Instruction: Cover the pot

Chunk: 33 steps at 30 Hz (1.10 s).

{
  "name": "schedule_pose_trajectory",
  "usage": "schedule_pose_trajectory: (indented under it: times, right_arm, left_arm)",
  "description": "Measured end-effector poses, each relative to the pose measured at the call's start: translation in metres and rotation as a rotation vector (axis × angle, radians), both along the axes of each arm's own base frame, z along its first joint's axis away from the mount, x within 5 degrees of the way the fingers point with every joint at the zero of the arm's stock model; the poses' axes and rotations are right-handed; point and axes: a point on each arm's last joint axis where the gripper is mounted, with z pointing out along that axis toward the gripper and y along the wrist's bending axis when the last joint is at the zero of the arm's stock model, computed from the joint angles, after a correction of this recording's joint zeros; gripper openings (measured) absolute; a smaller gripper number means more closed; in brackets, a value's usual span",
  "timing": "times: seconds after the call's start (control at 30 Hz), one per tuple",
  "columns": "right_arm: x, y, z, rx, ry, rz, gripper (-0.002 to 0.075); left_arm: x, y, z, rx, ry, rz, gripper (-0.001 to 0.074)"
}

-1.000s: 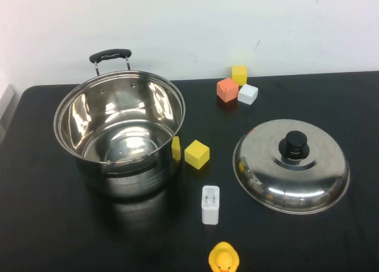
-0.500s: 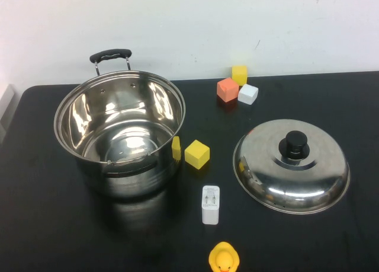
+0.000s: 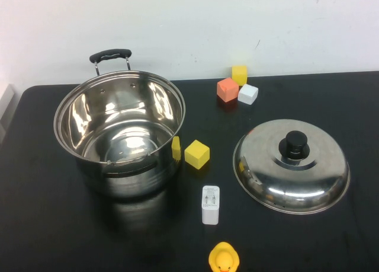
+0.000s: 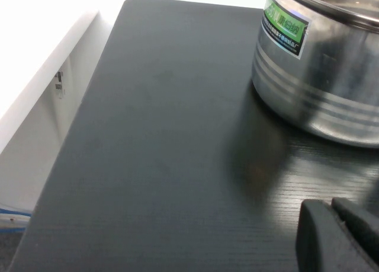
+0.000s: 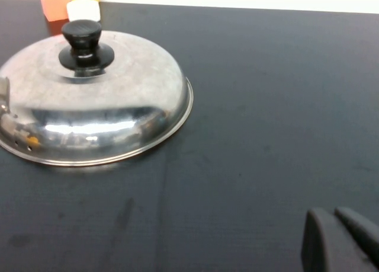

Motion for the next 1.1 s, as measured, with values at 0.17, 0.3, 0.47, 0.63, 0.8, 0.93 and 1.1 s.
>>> schedule_pose_trajectory:
  times: [0.17, 0.3, 0.47, 0.63, 0.8, 0.93, 1.1]
  right_arm:
    - [0.0, 0.009, 0.001, 0.444, 0.017, -0.043, -0.0002]
    - [-0.001, 0.019, 0.003, 0.901, 0.069, -0.086, -0.0002]
    - [-0.001, 0.02, 0.003, 0.847, 0.064, -0.052, -0.0002]
    - [-0.001, 0.02, 0.002, 0.685, 0.053, 0.0, -0.0002]
    - [-0.002, 0.022, 0.012, 0.478, -0.009, 0.109, -0.0002]
    - [-0.006, 0.023, 0.056, 0.272, -0.148, 0.207, -0.0002]
    - [0.008, 0.027, 0.107, 0.013, -0.157, 0.296, -0.0002]
  left_arm:
    - [0.0, 0.0, 0.0, 0.0, 0.0, 0.0, -0.0002]
    - [0.0, 0.0, 0.0, 0.0, 0.0, 0.0, -0.0002]
    - [0.0, 0.0, 0.0, 0.0, 0.0, 0.0, -0.0002]
    - [0.0, 0.0, 0.0, 0.0, 0.0, 0.0, -0.0002]
    - [0.0, 0.0, 0.0, 0.0, 0.0, 0.0, -0.0002]
    - [0.0, 0.0, 0.0, 0.0, 0.0, 0.0, -0.0003]
    - [0.0, 0.0, 0.0, 0.0, 0.0, 0.0, -0.0003]
